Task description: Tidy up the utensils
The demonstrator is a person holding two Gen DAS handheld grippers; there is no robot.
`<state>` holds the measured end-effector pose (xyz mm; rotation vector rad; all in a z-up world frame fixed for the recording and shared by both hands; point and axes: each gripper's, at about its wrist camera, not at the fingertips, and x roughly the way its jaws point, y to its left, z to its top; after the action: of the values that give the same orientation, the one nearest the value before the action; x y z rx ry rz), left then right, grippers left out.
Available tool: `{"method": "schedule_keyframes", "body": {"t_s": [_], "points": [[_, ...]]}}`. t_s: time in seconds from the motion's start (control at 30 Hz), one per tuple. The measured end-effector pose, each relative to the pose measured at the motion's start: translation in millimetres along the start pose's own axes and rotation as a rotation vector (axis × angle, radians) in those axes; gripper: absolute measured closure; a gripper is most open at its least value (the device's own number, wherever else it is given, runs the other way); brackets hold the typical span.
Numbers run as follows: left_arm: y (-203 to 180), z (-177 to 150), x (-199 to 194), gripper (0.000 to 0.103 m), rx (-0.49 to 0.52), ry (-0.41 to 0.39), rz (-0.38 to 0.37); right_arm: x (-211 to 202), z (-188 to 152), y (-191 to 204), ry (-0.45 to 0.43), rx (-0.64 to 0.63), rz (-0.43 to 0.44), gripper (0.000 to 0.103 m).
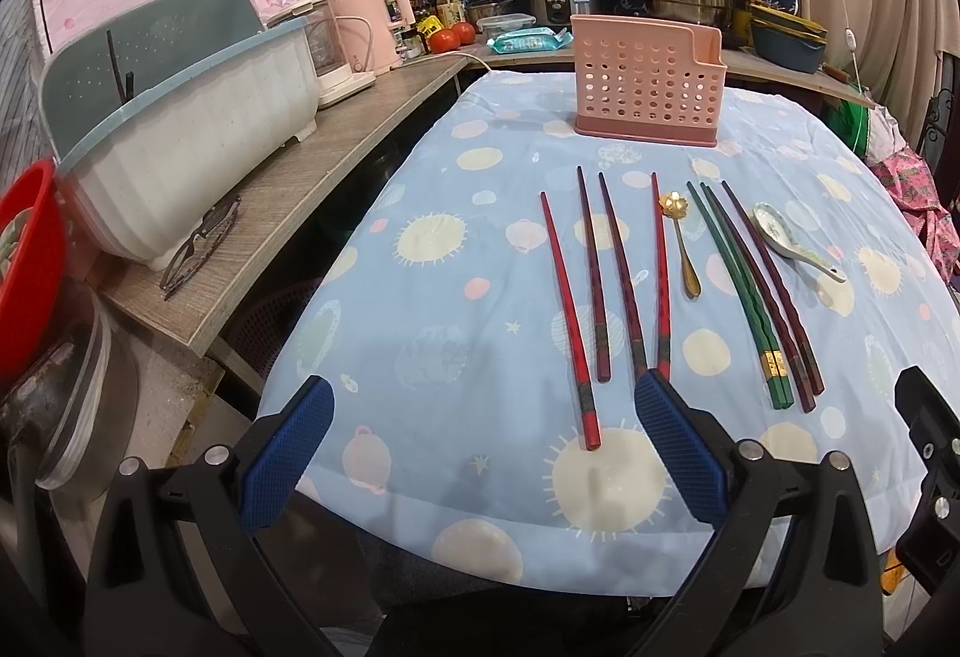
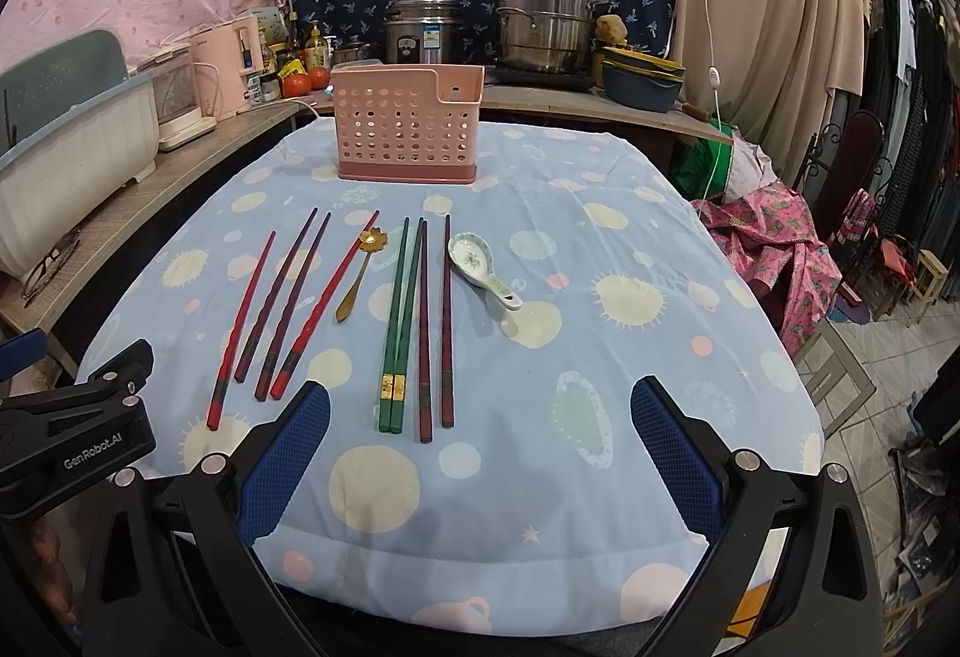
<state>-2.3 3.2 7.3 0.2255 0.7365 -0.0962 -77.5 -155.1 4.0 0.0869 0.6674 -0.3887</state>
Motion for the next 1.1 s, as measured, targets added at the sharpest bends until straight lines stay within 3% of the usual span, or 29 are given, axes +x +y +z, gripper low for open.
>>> {"method": "schedule_keyframes", "body": {"t_s": [1.1], "points": [[-0.1,0.3,0.3,0.007,0.000,0.002,0.000,3.0,-0.9,4.0,0.000,0.004,0.003,0.007]]}}
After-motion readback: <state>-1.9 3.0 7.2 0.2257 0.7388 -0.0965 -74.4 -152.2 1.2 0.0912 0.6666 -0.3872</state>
